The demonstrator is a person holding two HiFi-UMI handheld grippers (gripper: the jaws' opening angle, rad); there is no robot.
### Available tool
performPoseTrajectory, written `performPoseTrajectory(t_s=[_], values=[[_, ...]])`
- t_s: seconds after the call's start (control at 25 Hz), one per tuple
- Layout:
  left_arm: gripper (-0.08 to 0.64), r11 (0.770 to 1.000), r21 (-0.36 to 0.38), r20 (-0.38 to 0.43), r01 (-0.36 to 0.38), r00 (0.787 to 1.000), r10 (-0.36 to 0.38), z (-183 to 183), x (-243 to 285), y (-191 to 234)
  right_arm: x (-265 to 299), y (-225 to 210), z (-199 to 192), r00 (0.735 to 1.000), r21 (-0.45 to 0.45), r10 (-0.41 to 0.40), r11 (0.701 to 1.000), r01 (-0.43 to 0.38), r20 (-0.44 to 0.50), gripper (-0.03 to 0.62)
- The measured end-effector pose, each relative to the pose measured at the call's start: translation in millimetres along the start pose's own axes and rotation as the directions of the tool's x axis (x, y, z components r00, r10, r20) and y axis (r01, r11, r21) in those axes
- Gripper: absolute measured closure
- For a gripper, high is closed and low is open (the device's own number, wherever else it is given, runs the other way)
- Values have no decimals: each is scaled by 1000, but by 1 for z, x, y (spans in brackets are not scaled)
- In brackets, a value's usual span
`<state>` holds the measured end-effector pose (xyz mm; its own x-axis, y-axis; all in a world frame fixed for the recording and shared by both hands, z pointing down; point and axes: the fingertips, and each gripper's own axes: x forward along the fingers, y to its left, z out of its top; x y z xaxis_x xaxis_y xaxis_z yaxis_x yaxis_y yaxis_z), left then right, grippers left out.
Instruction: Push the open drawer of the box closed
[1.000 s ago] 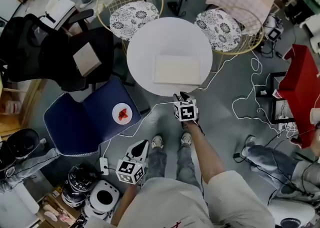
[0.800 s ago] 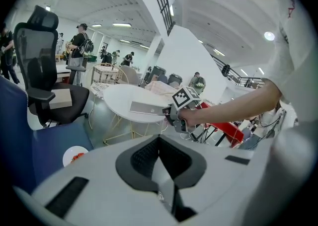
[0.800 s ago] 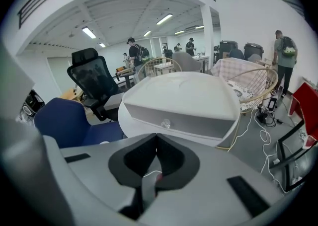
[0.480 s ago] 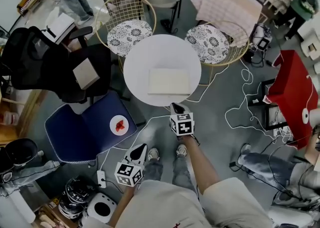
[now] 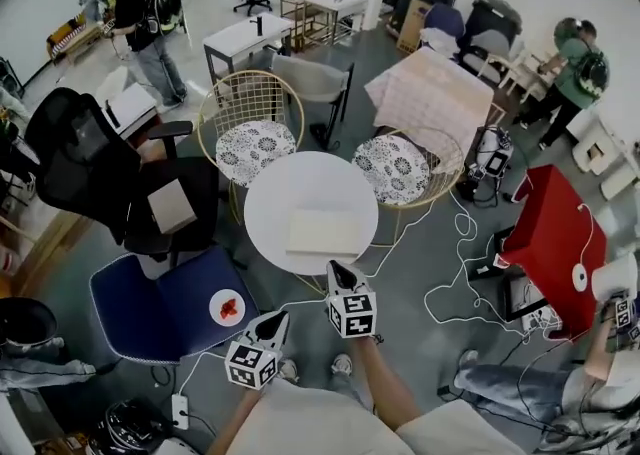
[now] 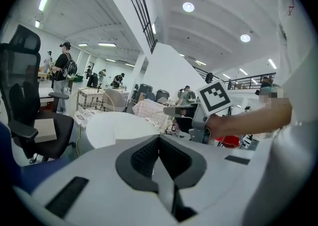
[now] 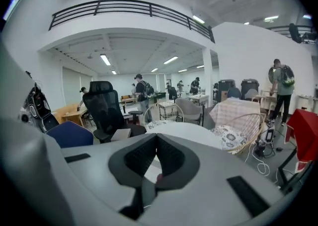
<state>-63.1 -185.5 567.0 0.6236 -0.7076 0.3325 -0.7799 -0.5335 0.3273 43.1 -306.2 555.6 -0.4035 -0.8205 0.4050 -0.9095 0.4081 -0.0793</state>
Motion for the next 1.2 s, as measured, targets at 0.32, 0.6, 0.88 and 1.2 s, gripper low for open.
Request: performPoseTrajectory(t_s=[0.32, 0.6, 0.88, 1.2], values=[[548, 997, 56, 80, 43, 996, -47, 37, -6, -6, -37, 17, 39, 995, -73, -20, 997, 27, 97, 575], [548, 990, 90, 55, 112, 992, -118, 19, -28, -20, -94, 40, 18, 990, -55, -60, 996, 67, 127, 575], [548, 983, 105, 39, 149, 987, -153, 5, -55, -33, -158, 68, -23, 988, -16, -101, 995, 103, 116, 575], [548, 986, 113, 48, 124, 990, -130, -16, -82, -79, -217, 80, -44, 985, 8, -81, 997, 81, 150, 576]])
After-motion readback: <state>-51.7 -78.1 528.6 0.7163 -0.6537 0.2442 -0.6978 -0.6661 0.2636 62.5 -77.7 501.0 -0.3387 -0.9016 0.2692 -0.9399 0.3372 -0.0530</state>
